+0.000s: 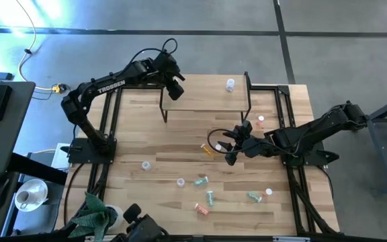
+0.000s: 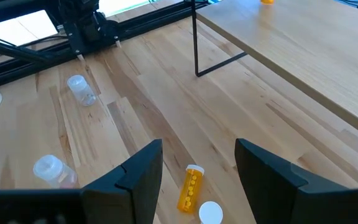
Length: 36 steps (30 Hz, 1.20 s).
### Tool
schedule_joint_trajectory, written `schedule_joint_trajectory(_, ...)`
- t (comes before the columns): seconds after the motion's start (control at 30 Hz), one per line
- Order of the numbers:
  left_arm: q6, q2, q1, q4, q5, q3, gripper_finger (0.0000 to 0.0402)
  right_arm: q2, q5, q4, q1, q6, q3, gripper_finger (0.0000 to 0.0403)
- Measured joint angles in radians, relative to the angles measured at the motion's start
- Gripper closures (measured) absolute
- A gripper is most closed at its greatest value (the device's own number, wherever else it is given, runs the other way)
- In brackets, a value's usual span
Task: Pick and place medicine bottles onto shelf by color
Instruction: Put the orange pill bottle on the shelf
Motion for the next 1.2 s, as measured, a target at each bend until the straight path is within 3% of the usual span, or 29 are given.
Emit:
schedule_joint_trajectory(0.43,0.006,0.005,0.000,-0.016,-0.013,0.000,0.0293,0.000,0.000,0.000,0.000,0.000,0.000,0.0210)
schedule_joint_trajectory(0.63,0.006,0.005,0.000,-0.009,-0.088,0.000,0.0293,0.000,0.000,0.000,0.000,0.000,0.000,0.0210)
schedule_joint_trajectory(1.0,-0.001,0.025,0.001,0.021,-0.026,0.002,0.0293,0.000,0.000,0.000,0.000,0.000,0.000,0.0210)
schedule_joint_trajectory(1.2,0.005,0.036,0.000,0.026,-0.058,0.004,0.0293,0.000,0.000,0.000,0.000,0.000,0.000,0.0210)
